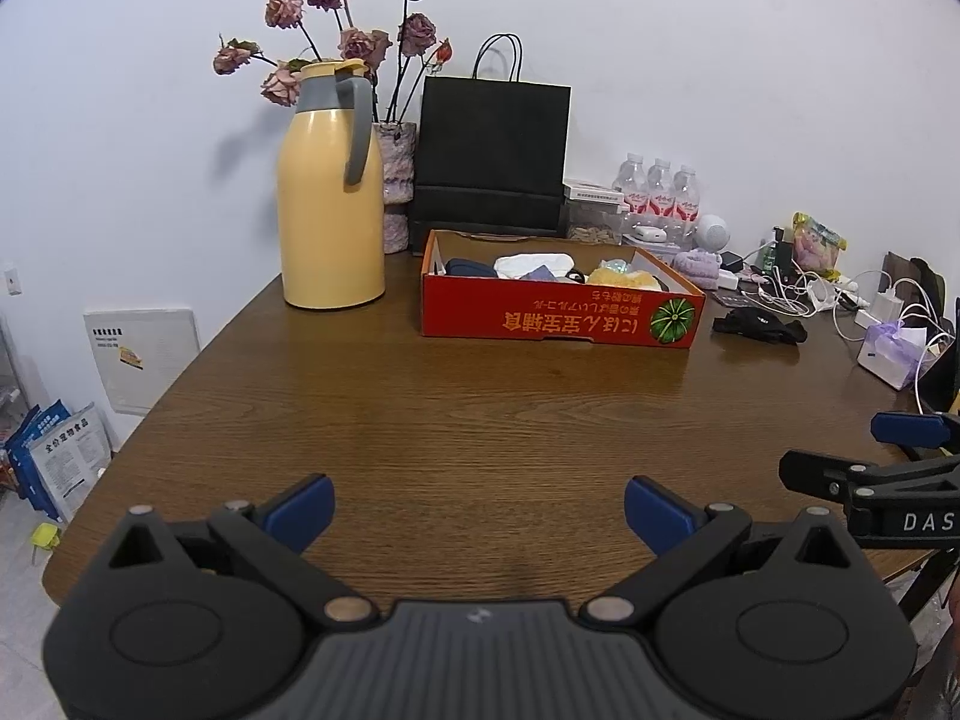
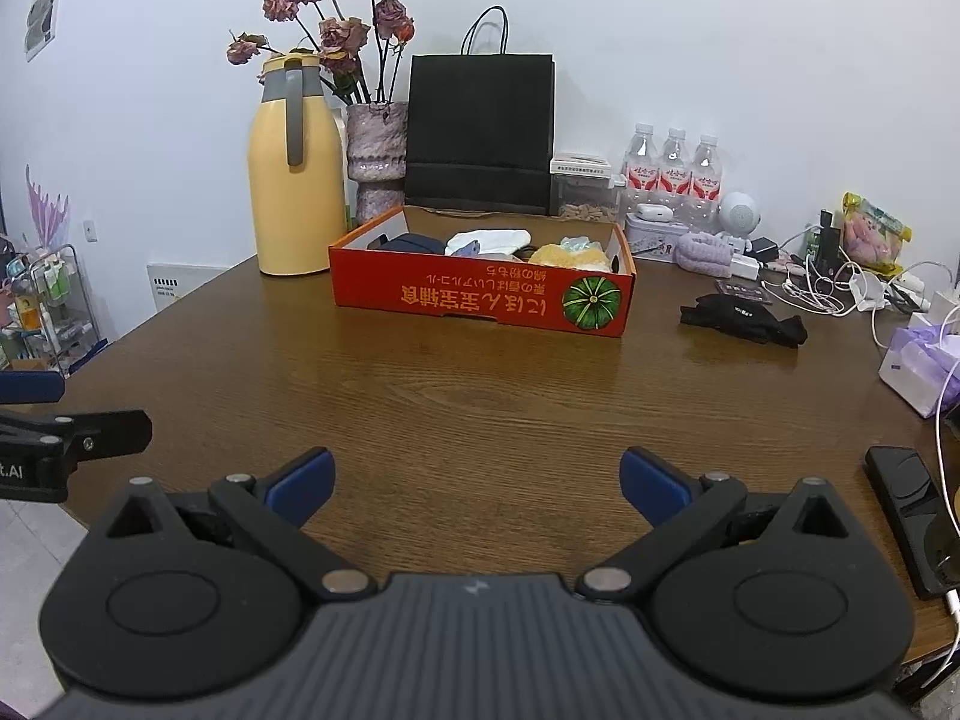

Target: Organize objects

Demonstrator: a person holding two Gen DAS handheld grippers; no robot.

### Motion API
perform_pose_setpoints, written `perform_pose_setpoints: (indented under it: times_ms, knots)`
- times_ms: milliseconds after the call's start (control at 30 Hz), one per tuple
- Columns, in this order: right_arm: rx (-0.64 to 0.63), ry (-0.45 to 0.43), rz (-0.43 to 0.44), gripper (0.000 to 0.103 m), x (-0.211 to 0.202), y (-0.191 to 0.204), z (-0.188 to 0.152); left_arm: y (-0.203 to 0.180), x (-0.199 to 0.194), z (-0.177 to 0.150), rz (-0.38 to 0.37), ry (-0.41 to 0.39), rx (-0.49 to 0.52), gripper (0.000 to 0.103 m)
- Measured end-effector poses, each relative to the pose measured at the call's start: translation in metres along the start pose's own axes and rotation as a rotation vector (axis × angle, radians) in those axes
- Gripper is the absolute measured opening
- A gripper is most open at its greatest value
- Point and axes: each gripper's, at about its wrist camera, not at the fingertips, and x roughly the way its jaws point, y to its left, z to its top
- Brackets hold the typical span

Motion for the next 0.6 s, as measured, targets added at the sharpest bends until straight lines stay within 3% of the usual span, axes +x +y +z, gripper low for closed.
perform_pose_setpoints:
  times_ms: [167,333,433,600]
  knots:
    - [0.039,-0.009,0.075,0.103,-0.004,-0.006,-0.006,-0.001,0.003,0.0,0.008,0.013,0.008,0.103]
    - [0.069,0.044,0.045,0.103,0.0,-0.008,-0.008,-0.003,0.002,0.0,0.002,0.004,0.022,0.103]
    - [0.114,0.076,0.075,0.103,0.003,-0.011,-0.009,-0.005,-0.001,-0.001,-0.011,-0.004,0.031,0.103]
    - [0.089,0.072,0.064,0.103,0.002,-0.005,-0.01,-0.006,0.0,-0.001,-0.01,-0.003,0.034,0.103]
